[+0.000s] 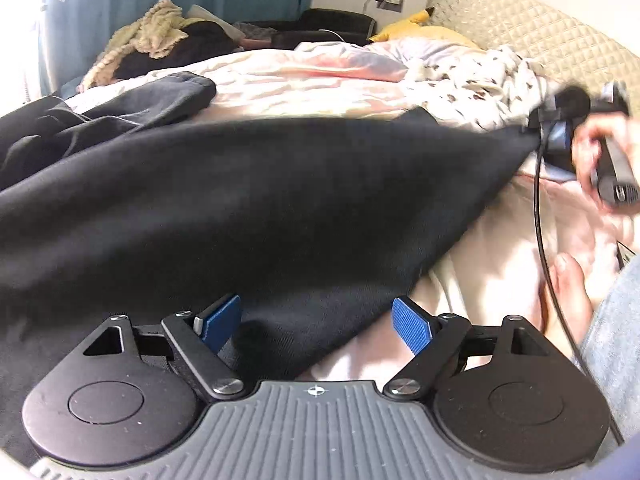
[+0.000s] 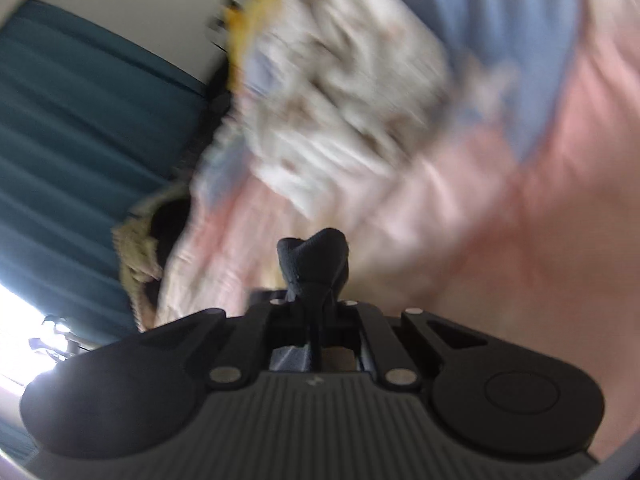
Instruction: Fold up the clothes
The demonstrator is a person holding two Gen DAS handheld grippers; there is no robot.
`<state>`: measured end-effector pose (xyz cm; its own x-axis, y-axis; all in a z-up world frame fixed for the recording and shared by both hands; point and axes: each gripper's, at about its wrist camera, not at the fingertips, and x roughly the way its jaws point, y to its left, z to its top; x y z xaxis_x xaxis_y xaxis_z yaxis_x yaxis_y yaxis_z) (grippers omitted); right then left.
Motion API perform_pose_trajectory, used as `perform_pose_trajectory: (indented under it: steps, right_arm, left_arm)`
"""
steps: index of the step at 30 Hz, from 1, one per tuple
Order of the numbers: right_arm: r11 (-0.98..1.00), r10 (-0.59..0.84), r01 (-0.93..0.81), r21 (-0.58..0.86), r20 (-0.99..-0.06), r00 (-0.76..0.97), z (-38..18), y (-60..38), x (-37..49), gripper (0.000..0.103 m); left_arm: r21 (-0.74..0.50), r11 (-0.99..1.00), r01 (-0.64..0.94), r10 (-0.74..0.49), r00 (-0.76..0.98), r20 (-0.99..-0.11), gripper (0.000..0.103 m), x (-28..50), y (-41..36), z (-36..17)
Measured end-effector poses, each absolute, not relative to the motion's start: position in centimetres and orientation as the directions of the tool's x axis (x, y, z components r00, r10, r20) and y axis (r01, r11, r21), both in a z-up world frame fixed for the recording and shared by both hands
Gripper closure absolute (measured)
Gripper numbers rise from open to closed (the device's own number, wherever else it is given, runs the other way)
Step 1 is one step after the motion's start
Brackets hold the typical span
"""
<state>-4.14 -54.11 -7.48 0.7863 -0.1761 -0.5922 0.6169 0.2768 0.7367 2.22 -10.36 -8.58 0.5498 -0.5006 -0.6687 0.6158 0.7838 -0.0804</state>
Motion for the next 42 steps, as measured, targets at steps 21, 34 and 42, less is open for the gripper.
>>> perform_pose_trajectory:
  steps: [21,34,42]
  right_arm:
    - [0.818,-0.363,0.501,0.282,-0.423,0.83,-0.1,-47.2,-2.6,0.044]
    - [0.973,0.083,0.007,0.23,-0.381,0.921,-0.1,-33.6,0.0,0.045]
    - [0.968,0.178,-0.074,0.238,-0.451,0.875,-2.0,-29.4,0.9,0.044]
  left_arm:
    - [-0.11,0.896,0.43,-0.425,0.761,-0.491,0.014,1.7,-6.8,-4.6]
    - [-0.125,0.969,0.211,-0.245,0.846,-0.473,0.014,3.0,-3.3,-3.4]
    - [-0.144,0.974,0.175,-0.224,0.837,-0.499,0.014,3.8,-2.2,-3.6]
